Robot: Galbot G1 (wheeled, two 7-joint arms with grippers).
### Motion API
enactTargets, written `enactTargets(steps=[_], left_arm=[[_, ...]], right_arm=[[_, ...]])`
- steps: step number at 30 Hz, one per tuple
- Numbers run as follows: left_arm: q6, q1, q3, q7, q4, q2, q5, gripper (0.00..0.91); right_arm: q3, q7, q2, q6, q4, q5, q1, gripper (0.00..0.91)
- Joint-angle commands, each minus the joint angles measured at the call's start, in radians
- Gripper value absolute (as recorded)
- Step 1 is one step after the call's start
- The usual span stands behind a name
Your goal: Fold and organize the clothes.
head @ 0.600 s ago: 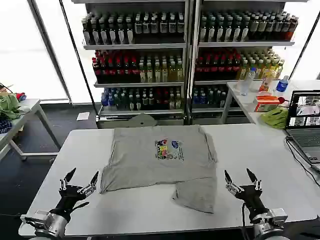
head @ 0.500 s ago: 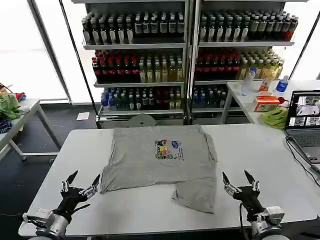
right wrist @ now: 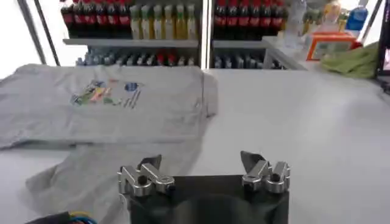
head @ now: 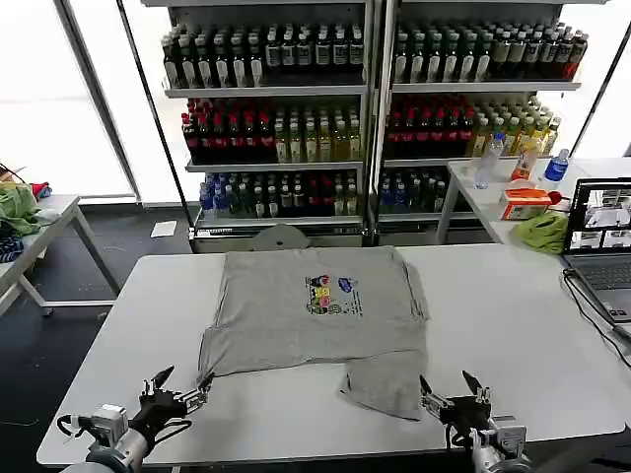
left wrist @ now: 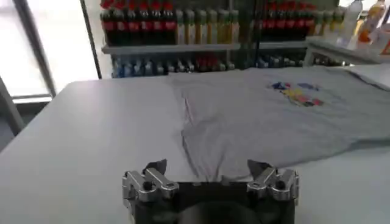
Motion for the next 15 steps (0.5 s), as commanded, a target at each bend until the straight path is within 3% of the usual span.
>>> enactTargets(steps=[1,5,7,13,15], left_arm=[[0.080,-0.020,0.050,-0.042,-0.004,0.036,-0.070,0.907],[0.081,-0.042,0.066,-0.042,0.009,0.027,-0.071,0.907],[0.081,-0.057,0.074,-0.043,0.020,0.024,-0.072,0.907],[0.088,-0.114,0.085,-0.061,0.034,0.002,-0.096,0.907],[0.087,-0.123,0.083,-0.067,0.037,0.000,-0.106,0.907]], right_arm=[[-0.046,0.030,0.014,-0.045,-0.003,0.009,-0.005,0.907],[-0.070,0.040,0.033,-0.045,-0.016,-0.002,0.010,0.897],[-0.083,0.038,0.039,-0.045,-0.021,-0.016,0.014,0.806],[-0.106,0.045,0.055,-0.044,-0.051,-0.041,0.037,0.796],[-0.111,0.043,0.056,-0.044,-0.050,-0.041,0.039,0.736]])
